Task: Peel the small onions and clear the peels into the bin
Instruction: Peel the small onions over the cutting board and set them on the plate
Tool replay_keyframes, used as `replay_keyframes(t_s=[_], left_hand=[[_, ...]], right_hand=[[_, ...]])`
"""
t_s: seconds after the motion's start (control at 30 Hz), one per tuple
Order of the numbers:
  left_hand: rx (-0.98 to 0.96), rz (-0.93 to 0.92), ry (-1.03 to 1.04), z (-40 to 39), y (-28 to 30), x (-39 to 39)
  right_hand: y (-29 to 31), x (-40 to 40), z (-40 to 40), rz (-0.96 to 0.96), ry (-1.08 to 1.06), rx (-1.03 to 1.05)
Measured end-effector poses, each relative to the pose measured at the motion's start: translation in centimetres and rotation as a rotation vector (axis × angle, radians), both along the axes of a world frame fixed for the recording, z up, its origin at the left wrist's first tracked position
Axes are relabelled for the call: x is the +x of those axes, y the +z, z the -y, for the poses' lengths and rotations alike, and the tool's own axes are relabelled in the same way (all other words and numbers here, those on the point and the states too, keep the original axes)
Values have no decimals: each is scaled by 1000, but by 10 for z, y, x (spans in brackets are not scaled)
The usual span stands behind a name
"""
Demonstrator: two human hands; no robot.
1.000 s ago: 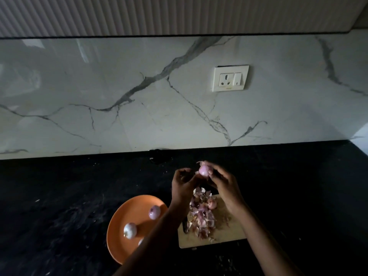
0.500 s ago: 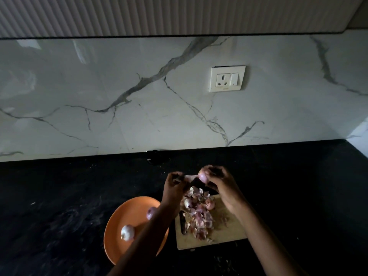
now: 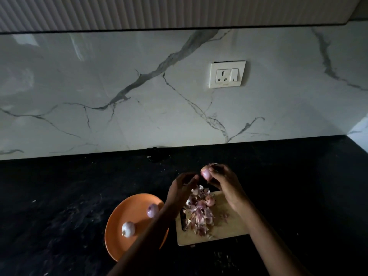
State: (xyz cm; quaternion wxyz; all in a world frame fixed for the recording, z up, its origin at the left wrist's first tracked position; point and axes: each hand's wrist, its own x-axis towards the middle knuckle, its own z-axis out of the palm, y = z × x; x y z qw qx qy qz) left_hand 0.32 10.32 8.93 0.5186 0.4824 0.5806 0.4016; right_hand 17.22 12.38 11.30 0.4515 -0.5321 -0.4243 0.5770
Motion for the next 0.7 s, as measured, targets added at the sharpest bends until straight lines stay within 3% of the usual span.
replay_keyframes(t_s=[0.1, 0.5, 0.7], left_hand=[[36, 221, 54, 4, 11, 11], [145, -2, 268, 0, 11, 13], [125, 100, 264, 0, 15, 12]], right_hand=[[-1, -3, 2, 82, 18, 17], [1, -16, 2, 86, -40, 56], [2, -20, 2, 97, -37, 76]])
